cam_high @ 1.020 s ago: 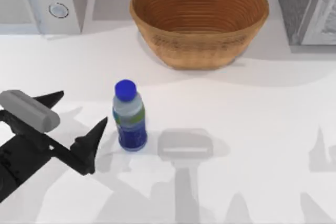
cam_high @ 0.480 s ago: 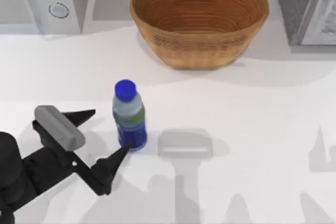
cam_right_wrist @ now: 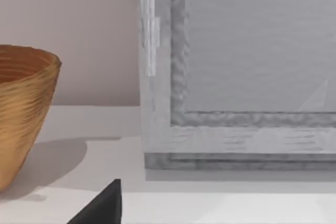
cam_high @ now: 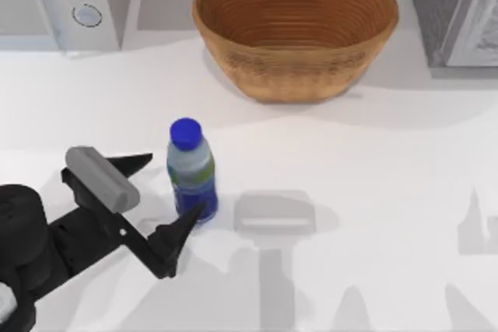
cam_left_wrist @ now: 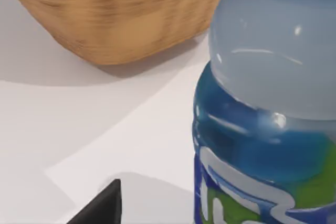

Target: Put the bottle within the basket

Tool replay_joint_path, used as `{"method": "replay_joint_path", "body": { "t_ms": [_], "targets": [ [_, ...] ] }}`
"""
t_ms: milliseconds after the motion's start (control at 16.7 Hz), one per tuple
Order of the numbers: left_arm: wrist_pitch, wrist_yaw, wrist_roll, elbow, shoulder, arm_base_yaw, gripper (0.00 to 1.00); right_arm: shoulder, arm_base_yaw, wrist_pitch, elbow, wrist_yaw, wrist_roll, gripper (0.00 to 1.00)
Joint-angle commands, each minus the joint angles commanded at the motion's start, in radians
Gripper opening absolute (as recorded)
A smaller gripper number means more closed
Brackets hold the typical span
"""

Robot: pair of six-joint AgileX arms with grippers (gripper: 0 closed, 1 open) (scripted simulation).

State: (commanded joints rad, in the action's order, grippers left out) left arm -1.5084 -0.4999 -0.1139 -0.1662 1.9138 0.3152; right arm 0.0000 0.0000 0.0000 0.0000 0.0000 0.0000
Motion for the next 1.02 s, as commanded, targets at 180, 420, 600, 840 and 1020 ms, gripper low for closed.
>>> {"method": "replay_joint_path", "body": {
  "t_ms": [180,420,600,840,1020],
  "targets": [
    [0.022,0.053,0.015,-0.096,0.067,0.056,1.00,0.000,0.000,0.000,0.000,0.000,0.000,1.00],
    [0.046,0.105,0.028,-0.189,0.130,0.110,1.00,0.000,0.000,0.000,0.000,0.000,0.000,1.00],
    [0.046,0.107,0.029,-0.191,0.132,0.112,1.00,0.000,0.000,0.000,0.000,0.000,0.000,1.00],
    [0.046,0.107,0.029,-0.191,0.132,0.112,0.77,0.000,0.000,0.000,0.000,0.000,0.000,1.00],
    [0.046,0.107,0.029,-0.191,0.132,0.112,0.55,0.000,0.000,0.000,0.000,0.000,0.000,1.00]
  ]
}}
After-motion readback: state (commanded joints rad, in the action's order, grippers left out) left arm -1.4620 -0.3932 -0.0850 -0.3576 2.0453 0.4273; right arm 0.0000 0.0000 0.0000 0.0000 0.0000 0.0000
